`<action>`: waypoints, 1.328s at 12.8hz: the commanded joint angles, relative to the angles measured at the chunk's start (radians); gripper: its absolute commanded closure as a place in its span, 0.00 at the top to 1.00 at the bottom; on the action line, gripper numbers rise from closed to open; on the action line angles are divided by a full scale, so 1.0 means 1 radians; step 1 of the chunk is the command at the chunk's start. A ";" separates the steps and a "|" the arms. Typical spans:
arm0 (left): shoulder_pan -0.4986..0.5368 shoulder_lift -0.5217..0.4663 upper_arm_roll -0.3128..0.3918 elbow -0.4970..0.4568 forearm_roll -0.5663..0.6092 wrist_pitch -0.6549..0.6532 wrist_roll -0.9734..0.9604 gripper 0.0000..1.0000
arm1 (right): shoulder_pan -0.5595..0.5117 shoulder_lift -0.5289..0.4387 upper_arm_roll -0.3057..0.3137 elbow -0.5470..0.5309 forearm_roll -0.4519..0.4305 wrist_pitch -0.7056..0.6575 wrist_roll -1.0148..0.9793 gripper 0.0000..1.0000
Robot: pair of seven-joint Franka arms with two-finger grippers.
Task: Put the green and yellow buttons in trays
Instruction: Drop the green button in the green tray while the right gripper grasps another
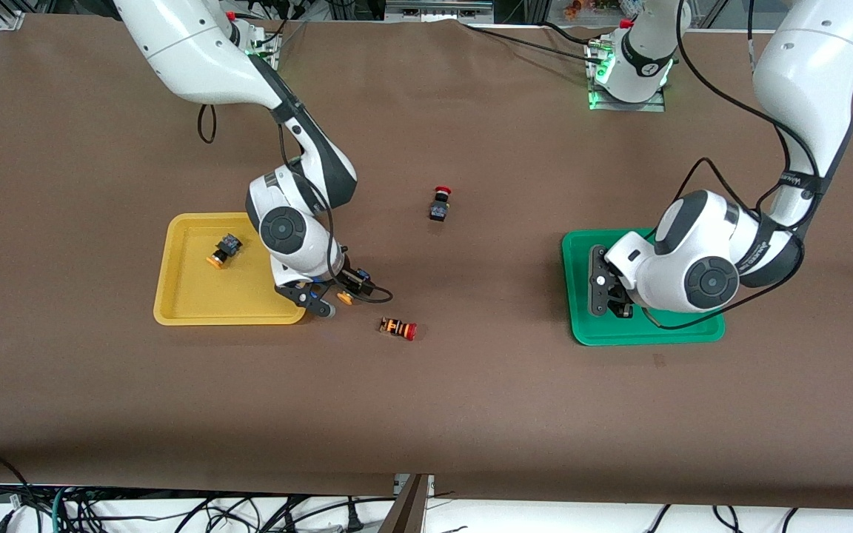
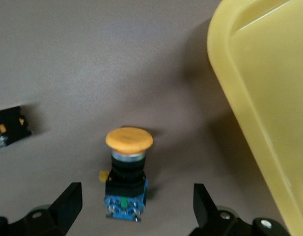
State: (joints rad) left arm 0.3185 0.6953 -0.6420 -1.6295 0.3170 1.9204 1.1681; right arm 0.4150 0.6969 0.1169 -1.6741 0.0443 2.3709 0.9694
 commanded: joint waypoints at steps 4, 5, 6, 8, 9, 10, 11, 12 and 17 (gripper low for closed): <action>0.028 -0.107 -0.011 -0.023 0.031 0.005 -0.065 1.00 | 0.010 0.032 0.001 0.028 -0.023 0.014 0.034 0.14; 0.037 -0.158 -0.011 0.003 0.030 -0.079 -0.129 1.00 | 0.010 0.035 0.001 0.028 -0.021 0.014 0.034 0.02; 0.054 -0.206 -0.013 0.031 0.028 -0.152 -0.199 1.00 | 0.010 0.035 0.001 0.028 -0.023 0.014 0.034 0.00; 0.086 -0.293 -0.010 0.080 -0.002 -0.239 -0.389 1.00 | 0.010 0.033 0.001 0.028 -0.021 0.014 0.031 0.00; 0.100 -0.322 -0.010 0.103 -0.015 -0.283 -0.512 1.00 | 0.010 0.030 0.000 0.030 -0.021 0.014 0.026 0.00; 0.100 -0.377 0.010 0.108 -0.016 -0.300 -0.641 1.00 | 0.007 0.023 0.000 0.030 -0.021 0.010 0.016 0.00; 0.078 -0.443 0.045 0.100 -0.015 -0.297 -0.747 1.00 | 0.001 -0.006 0.000 0.036 -0.023 -0.008 0.005 0.00; -0.012 -0.498 0.159 0.092 -0.047 -0.300 -0.833 1.00 | -0.005 -0.029 0.000 0.042 -0.023 -0.069 -0.014 0.00; -0.351 -0.750 0.672 -0.076 -0.329 -0.192 -1.085 1.00 | -0.131 -0.177 -0.026 -0.004 -0.035 -0.390 -0.462 0.00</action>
State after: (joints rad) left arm 0.0276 0.0688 -0.0603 -1.5545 0.0338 1.6316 0.1402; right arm 0.3419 0.5824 0.0979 -1.6131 0.0211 2.0420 0.6665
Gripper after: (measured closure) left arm 0.000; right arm 0.581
